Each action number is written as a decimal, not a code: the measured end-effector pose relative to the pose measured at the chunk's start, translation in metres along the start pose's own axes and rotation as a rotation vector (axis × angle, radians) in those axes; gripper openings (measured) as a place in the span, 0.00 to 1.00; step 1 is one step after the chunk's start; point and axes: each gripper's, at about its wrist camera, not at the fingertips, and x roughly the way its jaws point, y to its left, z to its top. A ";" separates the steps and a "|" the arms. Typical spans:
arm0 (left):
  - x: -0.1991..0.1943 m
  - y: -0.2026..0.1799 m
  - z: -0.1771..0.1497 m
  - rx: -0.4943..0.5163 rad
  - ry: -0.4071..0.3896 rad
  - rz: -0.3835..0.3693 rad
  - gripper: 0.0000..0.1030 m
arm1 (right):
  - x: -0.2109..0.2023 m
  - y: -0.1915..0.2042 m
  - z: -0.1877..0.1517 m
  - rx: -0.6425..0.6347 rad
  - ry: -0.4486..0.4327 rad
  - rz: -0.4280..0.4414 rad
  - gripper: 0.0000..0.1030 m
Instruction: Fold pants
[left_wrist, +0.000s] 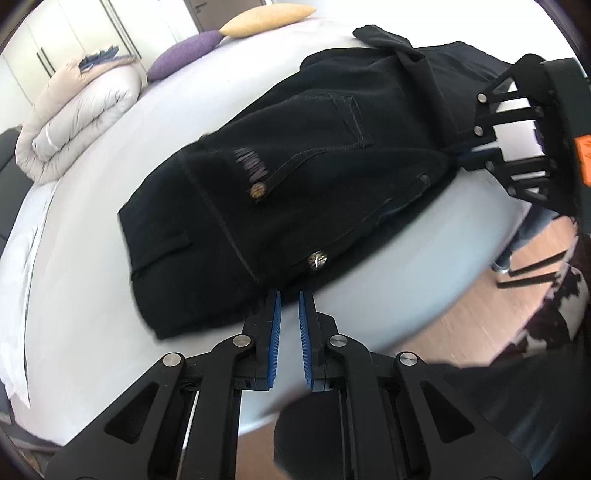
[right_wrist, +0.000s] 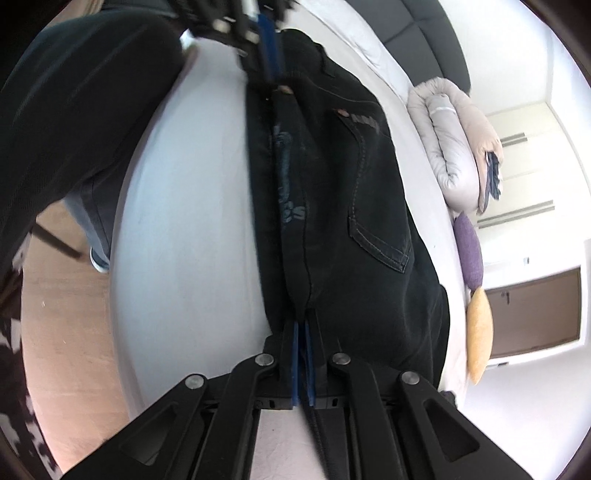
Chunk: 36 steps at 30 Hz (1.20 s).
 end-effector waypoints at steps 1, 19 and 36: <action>-0.008 0.004 -0.002 -0.018 -0.002 0.011 0.09 | 0.000 0.000 0.000 0.000 -0.002 -0.003 0.07; 0.050 -0.006 0.068 -0.463 -0.011 -0.083 0.09 | -0.010 0.002 -0.010 0.147 -0.060 -0.046 0.10; 0.055 0.001 0.047 -0.535 -0.031 -0.133 0.09 | 0.067 -0.284 -0.338 1.949 -0.272 0.411 0.57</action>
